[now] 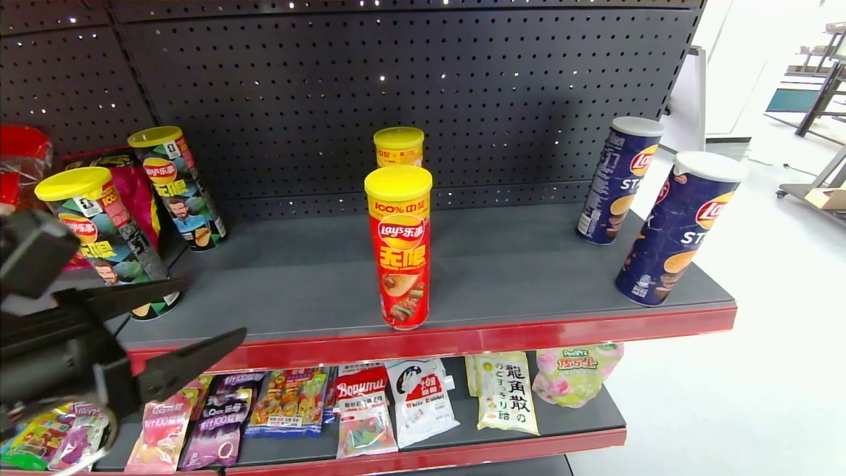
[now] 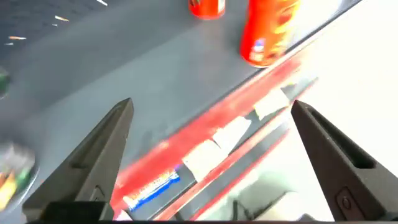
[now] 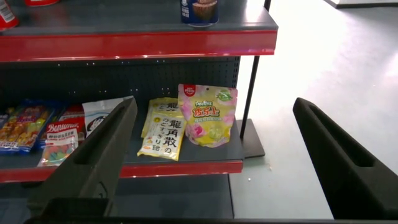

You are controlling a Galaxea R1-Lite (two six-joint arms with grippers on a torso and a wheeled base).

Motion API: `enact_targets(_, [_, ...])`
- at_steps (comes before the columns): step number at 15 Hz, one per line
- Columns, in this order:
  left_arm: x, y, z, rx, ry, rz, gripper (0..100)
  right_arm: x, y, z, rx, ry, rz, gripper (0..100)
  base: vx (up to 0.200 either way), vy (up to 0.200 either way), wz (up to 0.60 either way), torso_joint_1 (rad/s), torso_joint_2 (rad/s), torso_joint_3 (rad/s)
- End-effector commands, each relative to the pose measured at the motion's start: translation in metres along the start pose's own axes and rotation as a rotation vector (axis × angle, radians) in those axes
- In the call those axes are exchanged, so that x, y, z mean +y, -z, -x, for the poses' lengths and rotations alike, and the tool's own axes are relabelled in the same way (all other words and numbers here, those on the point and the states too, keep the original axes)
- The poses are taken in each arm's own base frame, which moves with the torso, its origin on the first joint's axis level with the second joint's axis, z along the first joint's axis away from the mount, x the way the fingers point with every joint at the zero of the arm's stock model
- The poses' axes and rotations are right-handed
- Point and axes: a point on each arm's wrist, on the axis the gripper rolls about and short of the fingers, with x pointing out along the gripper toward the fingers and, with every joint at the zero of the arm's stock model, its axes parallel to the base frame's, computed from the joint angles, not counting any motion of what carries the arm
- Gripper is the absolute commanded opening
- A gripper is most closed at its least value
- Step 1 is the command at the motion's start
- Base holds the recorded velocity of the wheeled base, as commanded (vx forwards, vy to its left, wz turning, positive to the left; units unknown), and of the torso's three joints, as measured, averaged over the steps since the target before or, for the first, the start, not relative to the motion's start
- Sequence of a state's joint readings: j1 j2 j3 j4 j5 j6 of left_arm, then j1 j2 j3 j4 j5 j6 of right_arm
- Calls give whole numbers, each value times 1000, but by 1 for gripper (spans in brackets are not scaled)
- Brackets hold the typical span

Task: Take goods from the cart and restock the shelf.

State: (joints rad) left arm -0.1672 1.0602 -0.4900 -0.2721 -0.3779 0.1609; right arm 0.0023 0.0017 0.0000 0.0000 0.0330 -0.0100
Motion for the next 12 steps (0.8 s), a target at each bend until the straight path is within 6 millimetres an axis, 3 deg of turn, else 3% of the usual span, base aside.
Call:
enact_targets(1, [-40,31,94,-183,-112,23,100,0,0,0,1,-2,1,100,0,0,0,0,0,0])
enact_targets(5, [-63,70,133,-206,-180,114,100,0,0,0,1,-2,1,100,0,0,0,0,0,0])
enact_targets(8, [-70,106,136,-238,-198,103,100,0,0,0,1,-2,1,100,0,0,0,0,0,0])
enact_targets(12, [-67,119,130,-210,-283,123,100,0,0,0,1,-2,4,100,0,0,0,0,0,0])
